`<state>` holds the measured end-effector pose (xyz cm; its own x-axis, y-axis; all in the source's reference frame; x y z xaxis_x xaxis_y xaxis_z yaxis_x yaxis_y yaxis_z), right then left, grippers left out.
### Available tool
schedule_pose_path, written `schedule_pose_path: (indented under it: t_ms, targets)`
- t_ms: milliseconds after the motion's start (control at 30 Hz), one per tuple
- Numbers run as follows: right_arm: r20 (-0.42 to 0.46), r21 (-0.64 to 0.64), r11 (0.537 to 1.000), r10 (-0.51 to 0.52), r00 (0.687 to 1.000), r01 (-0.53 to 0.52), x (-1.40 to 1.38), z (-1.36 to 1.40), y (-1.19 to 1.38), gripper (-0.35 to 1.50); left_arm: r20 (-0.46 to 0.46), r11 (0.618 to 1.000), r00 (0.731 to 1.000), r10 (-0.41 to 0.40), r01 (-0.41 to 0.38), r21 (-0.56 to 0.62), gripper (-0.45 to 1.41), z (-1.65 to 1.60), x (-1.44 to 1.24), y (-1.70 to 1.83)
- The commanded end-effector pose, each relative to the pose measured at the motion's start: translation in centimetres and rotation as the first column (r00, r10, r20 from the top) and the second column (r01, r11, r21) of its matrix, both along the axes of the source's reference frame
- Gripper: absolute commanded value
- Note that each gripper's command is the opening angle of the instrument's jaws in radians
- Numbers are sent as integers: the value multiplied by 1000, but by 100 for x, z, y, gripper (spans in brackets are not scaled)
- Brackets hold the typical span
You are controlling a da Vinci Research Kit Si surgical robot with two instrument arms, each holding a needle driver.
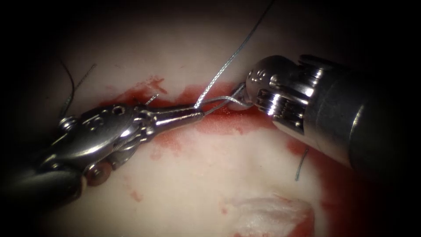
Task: Wound Closure
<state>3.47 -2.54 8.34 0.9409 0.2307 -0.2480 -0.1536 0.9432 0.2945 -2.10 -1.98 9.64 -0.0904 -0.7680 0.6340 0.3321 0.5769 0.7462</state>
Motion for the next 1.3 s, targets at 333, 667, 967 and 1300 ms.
schedule_pose_path:
  t_ms: [333, 667, 967, 1300]
  targets:
    - [33, -56, 997, -46, 998, 47, 13, 28, 2, 47, -4, 1000, 1000, -2, 2, -3, -45, 4, -5, 17]
    - [37, -68, 997, -41, 998, 43, 14, 37, 3, -35, -9, 1000, 1000, -2, 2, 3, -45, 6, -6, 16]
    - [40, 23, 999, 30, 999, -31, 15, -18, 18, -35, -202, 998, 979, -12, -2, -67, -45, 14, 11, 35]
    - [-166, 196, 972, 164, 972, -131, 8, -68, 15, -35, -463, 972, 885, -58, -55, -227, -45, 45, 40, 92]
